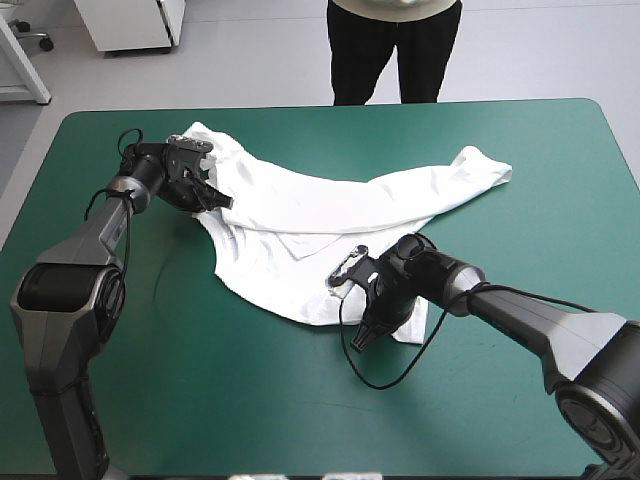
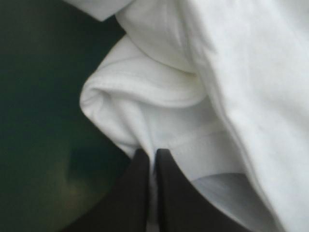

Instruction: Fold the cloth

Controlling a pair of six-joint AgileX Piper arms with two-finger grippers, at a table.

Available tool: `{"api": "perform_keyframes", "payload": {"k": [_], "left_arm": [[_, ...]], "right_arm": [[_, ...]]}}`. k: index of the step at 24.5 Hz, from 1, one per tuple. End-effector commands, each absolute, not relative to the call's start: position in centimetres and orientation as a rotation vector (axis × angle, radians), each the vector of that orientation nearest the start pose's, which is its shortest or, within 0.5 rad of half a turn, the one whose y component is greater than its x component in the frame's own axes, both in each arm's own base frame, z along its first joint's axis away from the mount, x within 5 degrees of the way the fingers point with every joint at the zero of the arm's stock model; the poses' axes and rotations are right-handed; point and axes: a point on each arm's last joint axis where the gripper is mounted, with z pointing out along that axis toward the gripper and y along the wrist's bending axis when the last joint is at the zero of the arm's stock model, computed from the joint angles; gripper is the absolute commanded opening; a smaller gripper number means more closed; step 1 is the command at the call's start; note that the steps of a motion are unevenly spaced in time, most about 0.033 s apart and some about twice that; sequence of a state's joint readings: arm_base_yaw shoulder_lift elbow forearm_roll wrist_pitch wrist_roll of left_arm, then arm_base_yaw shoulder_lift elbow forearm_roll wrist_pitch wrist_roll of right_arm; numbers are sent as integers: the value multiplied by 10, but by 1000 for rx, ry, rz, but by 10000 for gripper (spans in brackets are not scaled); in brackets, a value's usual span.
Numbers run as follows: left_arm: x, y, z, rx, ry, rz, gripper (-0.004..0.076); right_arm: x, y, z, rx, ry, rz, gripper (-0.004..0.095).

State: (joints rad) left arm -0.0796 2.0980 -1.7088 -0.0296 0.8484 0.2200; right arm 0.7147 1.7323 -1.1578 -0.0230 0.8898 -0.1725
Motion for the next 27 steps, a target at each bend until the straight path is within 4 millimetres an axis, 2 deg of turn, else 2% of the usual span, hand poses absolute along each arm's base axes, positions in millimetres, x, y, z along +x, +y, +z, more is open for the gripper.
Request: {"api": "perform_keyframes", "payload": {"k": [1,3,5,6,7,8,9,10,14,16,21,27], "left_arm": [[451,-36,222,408,2717,26,-9],[447,-38,231,397,2705,-6,-9],[442,-39,252,389,2659,-19,-9],[436,-38,270,387,2626,-19,-9],[431,-38,281,385,2604,-17,-9],[420,-37,305,381,2563,-13,-9],[414,-37,318,384,2536,-9,-9],[402,-36,344,387,2466,-4,-9],[368,-34,410,366,2283,8,-9],[346,-32,447,355,2179,18,-9],[288,-28,524,323,1935,36,-9],[230,-23,585,293,1708,54,-9]], "right_arm": [[249,211,207,-1293,2685,43,-13],[244,210,225,-1260,2647,92,-13],[239,205,259,-1205,2555,130,-13],[236,201,285,-1165,2477,152,-13],[233,199,301,-1138,2433,171,-13],[229,194,329,-1073,2358,192,-13],[227,191,345,-1038,2315,192,-13],[223,181,375,-974,2226,161,-13],[216,163,431,-860,2048,88,-13],[211,154,461,-816,1951,57,-13],[199,137,528,-705,1725,34,-13],[175,112,597,-570,1444,19,-13]]}}
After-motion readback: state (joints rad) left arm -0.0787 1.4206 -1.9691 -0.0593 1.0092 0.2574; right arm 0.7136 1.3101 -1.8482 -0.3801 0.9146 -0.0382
